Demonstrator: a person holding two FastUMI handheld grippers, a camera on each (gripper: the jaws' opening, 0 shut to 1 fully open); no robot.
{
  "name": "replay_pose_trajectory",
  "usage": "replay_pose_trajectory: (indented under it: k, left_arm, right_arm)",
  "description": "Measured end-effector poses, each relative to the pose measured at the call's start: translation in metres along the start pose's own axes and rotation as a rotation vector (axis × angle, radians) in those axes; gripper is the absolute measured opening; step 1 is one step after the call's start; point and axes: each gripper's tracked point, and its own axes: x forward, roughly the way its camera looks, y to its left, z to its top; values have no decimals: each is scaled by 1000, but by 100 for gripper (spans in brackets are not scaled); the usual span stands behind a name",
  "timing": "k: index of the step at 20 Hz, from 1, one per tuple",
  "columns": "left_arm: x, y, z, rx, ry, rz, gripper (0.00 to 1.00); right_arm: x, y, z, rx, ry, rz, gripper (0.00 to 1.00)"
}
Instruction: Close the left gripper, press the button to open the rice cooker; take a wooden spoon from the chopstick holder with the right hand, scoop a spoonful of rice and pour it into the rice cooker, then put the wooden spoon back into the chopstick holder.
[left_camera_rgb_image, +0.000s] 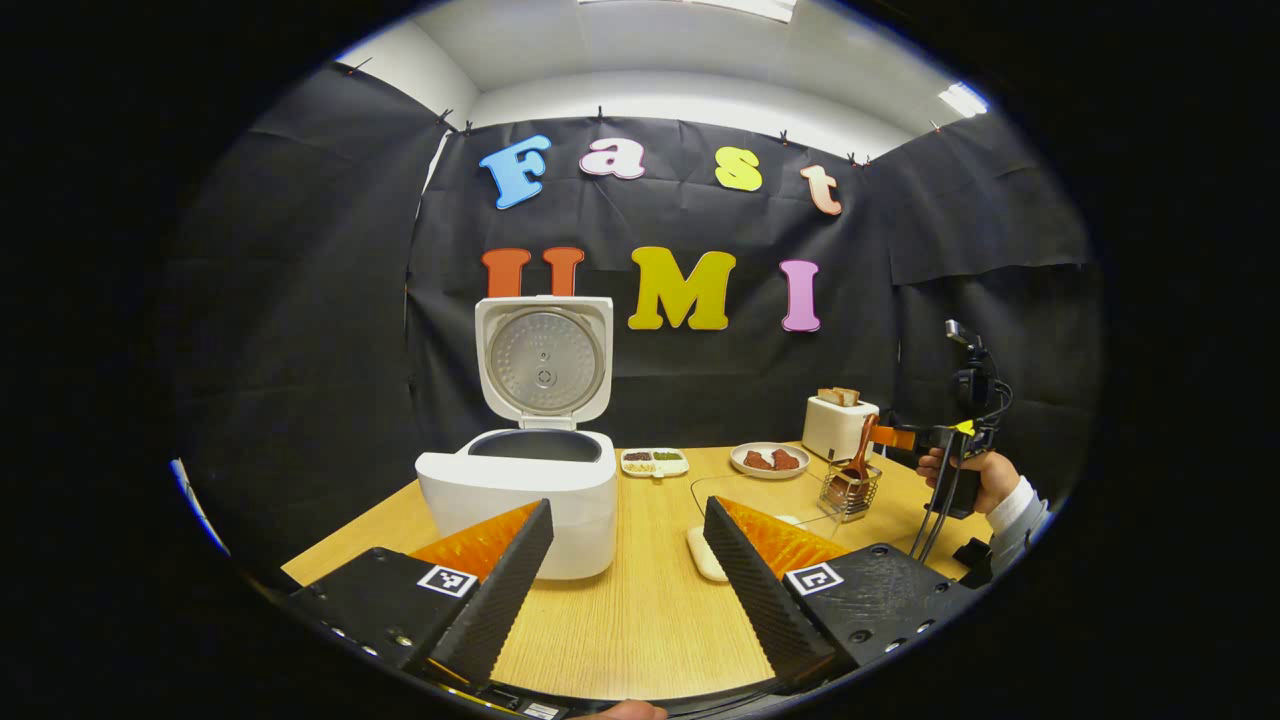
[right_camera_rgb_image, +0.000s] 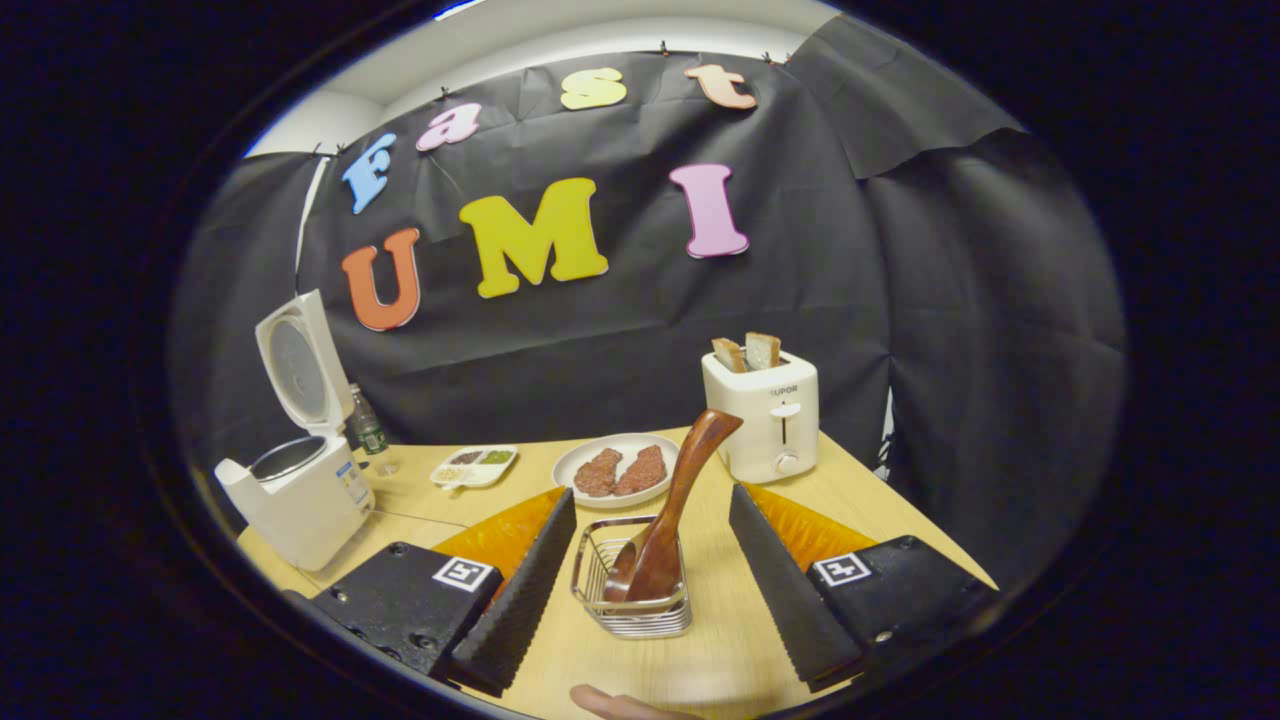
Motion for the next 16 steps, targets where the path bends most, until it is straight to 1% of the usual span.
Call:
replay_pose_trajectory:
  k: [1, 2, 3, 4, 5, 6, 7, 8, 9, 10, 11, 12, 13, 14, 15, 16]
  left_arm:
    - [2, 10, -3, 7, 2, 43, 97]
    - [4, 22, -2, 10, 13, 96, 97]
    - [5, 29, -4, 14, 18, 132, 96]
    - [3, 31, -1, 12, -1, 148, 97]
    - [3, 25, 2, 4, -12, 136, 97]
    - [2, 17, 4, -9, -19, 103, 96]
    - [0, 9, 6, -25, -21, 70, 95]
    - [-3, 1, 9, -38, -23, 42, 94]
    - [-9, -2, 13, -43, -34, 23, 94]
    - [-14, -5, 18, -43, -45, 11, 94]
    - [-19, -10, 23, -37, -54, -3, 95]
    - [-24, -15, 27, -27, -66, -17, 94]
    - [-29, -16, 32, -17, -80, -23, 94]
    - [-35, -17, 36, -13, -89, -23, 94]
    - [-42, -17, 40, -17, -98, -25, 94]
    - [-48, -18, 43, -44, -106, -29, 95]
  right_arm:
    - [16, -5, -2, 14, 14, -11, 100]
    - [30, -9, -5, 29, 37, -20, 92]
    - [43, -13, -8, 64, 67, -26, 100]
    - [55, -14, -10, 94, 99, -11, 92]
    - [65, -14, -11, 117, 127, 11, 93]
    - [74, -18, -12, 149, 143, 10, 100]
    - [81, -20, -8, 199, 140, 24, 100]
    - [89, -21, -7, 230, 143, 39, 87]
    - [94, -26, -5, 251, 149, 32, 74]
    - [98, -23, -8, 263, 160, 52, 61]
    - [97, -17, -11, 263, 182, 76, 57]
    - [94, -12, -14, 267, 200, 86, 46]
    - [92, -11, -12, 281, 197, 73, 29]
    - [90, -13, -7, 289, 192, 50, 20]
    - [87, -13, -3, 293, 176, 36, 23]
    - [76, -10, 6, 283, 160, 32, 22]
